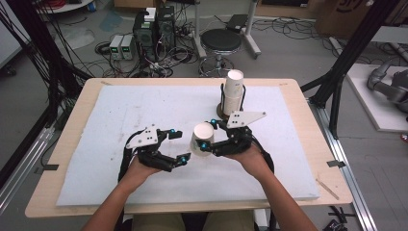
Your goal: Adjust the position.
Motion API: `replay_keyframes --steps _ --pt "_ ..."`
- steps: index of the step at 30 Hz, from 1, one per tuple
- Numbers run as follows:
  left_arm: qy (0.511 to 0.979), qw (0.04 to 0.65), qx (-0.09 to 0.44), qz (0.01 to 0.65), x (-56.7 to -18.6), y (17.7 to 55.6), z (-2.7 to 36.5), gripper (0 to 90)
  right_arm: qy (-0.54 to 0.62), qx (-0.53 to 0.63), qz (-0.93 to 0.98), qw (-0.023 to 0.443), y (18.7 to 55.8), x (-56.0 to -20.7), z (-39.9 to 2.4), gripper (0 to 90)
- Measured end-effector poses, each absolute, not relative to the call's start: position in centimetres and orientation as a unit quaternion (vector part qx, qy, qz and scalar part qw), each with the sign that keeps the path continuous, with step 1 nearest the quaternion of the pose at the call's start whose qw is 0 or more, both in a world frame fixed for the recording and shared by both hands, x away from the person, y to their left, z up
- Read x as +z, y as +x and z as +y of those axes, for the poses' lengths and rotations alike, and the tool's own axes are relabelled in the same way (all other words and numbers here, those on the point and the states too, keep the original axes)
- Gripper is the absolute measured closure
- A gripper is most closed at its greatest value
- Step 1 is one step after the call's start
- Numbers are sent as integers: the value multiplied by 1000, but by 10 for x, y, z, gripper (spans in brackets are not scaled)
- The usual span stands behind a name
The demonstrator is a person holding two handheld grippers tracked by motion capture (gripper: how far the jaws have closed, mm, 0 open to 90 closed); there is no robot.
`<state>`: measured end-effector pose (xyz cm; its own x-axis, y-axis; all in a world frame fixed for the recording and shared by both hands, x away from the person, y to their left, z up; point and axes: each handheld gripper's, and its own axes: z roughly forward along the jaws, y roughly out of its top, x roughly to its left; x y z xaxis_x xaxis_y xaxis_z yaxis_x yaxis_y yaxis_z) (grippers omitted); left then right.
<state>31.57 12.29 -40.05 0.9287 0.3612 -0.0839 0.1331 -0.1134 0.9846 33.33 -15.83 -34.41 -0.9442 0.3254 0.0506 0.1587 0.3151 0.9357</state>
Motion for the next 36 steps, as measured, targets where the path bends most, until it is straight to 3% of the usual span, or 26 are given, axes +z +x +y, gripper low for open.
replay_keyframes --steps 11,27,29,32,36 --pt "747 642 81 153 -401 321 104 166 143 568 808 62 332 -344 -152 335" --pt "747 648 78 126 -401 320 101 315 144 577 803 45 333 -344 -152 342" --pt "749 647 78 122 -401 320 101 323 145 576 803 40 332 -343 -152 327" --pt "751 645 75 122 -399 320 101 333 153 576 802 36 333 -342 -151 206" --pt "761 635 68 118 -395 321 101 348 147 575 804 34 333 -338 -153 203"
